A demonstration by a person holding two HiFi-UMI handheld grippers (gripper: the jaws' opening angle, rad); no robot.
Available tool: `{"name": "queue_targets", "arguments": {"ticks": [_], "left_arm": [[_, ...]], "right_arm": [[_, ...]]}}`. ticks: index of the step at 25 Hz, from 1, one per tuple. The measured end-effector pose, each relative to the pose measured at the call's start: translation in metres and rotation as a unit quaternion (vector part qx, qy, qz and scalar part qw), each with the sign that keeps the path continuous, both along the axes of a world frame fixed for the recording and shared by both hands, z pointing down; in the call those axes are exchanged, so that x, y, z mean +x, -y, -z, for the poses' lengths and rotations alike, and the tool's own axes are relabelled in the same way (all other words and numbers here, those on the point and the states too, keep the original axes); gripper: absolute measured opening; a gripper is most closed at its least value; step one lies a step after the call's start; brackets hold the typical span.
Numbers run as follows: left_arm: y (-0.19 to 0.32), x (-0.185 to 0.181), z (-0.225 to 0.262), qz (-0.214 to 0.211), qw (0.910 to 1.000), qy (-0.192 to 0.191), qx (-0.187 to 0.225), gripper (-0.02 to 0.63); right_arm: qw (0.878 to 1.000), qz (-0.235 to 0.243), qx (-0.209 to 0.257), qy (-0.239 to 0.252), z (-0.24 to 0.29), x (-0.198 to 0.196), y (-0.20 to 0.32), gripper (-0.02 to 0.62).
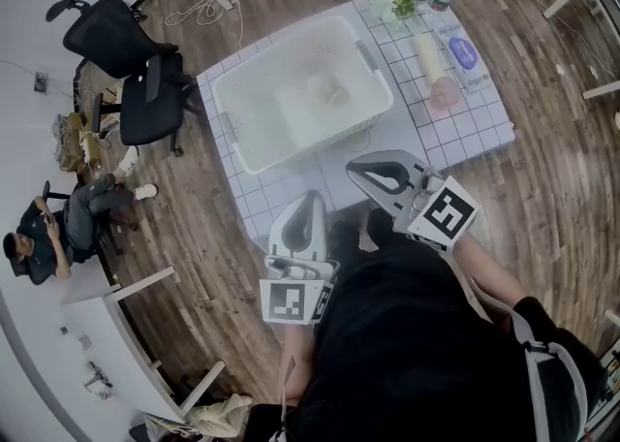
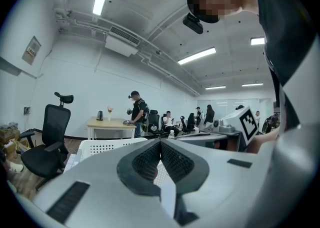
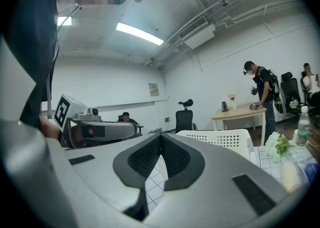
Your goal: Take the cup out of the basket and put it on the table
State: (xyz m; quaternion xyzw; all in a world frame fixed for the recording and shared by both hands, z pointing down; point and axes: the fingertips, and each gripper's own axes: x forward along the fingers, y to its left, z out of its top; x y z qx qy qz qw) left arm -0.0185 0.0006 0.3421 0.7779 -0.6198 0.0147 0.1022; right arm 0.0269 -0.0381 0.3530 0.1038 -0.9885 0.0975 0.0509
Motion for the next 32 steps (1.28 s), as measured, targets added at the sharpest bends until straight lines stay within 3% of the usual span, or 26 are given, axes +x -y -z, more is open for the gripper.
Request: {"name": "queue_targets", "arguments": {"ticks": [21,24,32], "left_arm": [[0.02,-0.044,-0.009,-0.059,0.9982,-0.006,0.006,0.009],[0.022,-0.047,-0.01,-0.067,0.9977,-0.01,0.007,0.009],[0.024,-0.053,-0.019,-0.088,0.996,-0.016,0.004,0.009]], "right_arm": [[0.995,-0.046,-0.005,-0.083,-0.026,-0.036,0.014,0.02],[0.994,-0.053,-0.009,-0.1,-0.031,-0.039,0.02,0.093],[0.989,-0.064,-0.003,-0.134,-0.04,-0.051,0.034,0.133]]}}
